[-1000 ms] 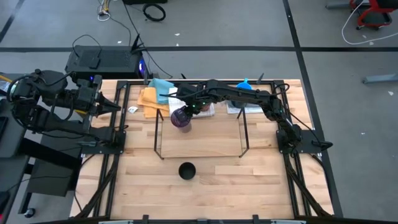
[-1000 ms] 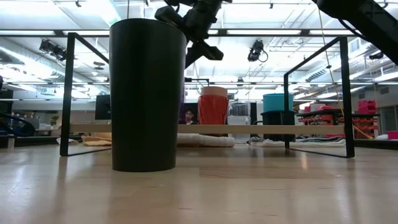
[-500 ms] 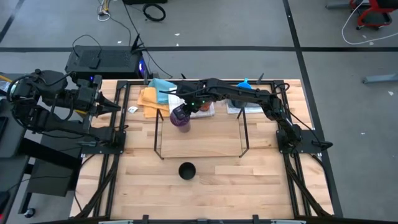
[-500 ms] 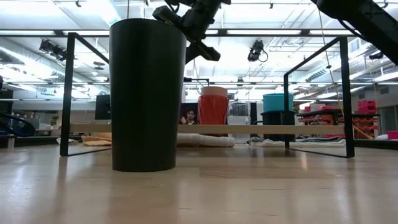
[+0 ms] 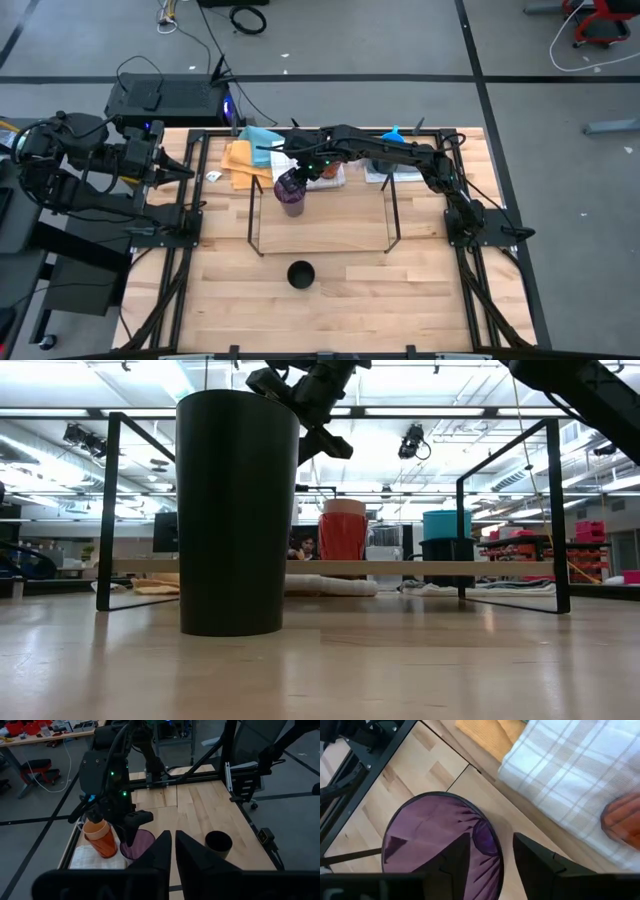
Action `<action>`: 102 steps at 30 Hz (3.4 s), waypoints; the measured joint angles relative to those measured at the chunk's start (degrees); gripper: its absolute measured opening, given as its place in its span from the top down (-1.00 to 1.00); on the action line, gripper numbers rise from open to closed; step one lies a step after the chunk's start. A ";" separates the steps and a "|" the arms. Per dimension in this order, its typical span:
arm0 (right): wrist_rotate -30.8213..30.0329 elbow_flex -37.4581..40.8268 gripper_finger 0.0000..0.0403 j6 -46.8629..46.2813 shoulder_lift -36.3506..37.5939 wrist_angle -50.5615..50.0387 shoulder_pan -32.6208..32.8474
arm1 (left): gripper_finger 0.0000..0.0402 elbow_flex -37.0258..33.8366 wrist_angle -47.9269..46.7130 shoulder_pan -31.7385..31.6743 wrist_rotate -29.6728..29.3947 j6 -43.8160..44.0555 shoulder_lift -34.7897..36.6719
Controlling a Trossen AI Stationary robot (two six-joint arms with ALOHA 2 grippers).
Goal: Stack small to large cups/mugs on shelf
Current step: Put the purple glass on the shelf
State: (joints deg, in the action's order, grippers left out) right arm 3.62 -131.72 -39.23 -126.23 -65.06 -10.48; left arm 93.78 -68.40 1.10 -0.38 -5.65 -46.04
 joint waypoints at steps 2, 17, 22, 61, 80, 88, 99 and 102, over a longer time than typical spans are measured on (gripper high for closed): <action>0.00 0.00 0.15 0.03 0.00 0.00 -0.15 | 0.82 0.00 0.00 0.00 0.00 0.00 0.00; 2.38 -2.71 0.03 -0.24 0.92 -0.17 -0.44 | 0.82 0.00 -0.02 -0.01 0.00 -0.17 0.00; 2.45 -3.28 0.03 0.59 1.98 -1.46 -0.37 | 0.81 0.00 -0.02 0.00 0.00 -0.15 0.00; -6.38 5.73 -0.01 33.01 5.05 -10.37 6.23 | 0.80 0.00 -0.53 -0.01 0.00 0.44 0.02; -7.65 10.02 -0.01 33.60 5.09 1.57 5.70 | 0.82 0.00 -0.48 -0.02 0.00 0.42 0.02; -7.86 10.03 -0.01 33.23 5.09 3.98 5.58 | 0.81 0.00 -0.48 -0.02 0.01 0.39 0.02; -7.71 10.01 -0.01 33.09 5.09 5.79 5.60 | 0.84 0.00 -0.46 0.00 0.00 -0.02 0.02; -7.65 10.01 -0.01 32.79 5.09 6.24 5.60 | 0.81 0.00 -0.46 -0.01 0.00 -0.08 0.02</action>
State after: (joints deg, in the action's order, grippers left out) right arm -4.03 -121.71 -6.44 -121.14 -58.82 -4.89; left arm 93.78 -68.86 1.09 -0.38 -5.73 -46.02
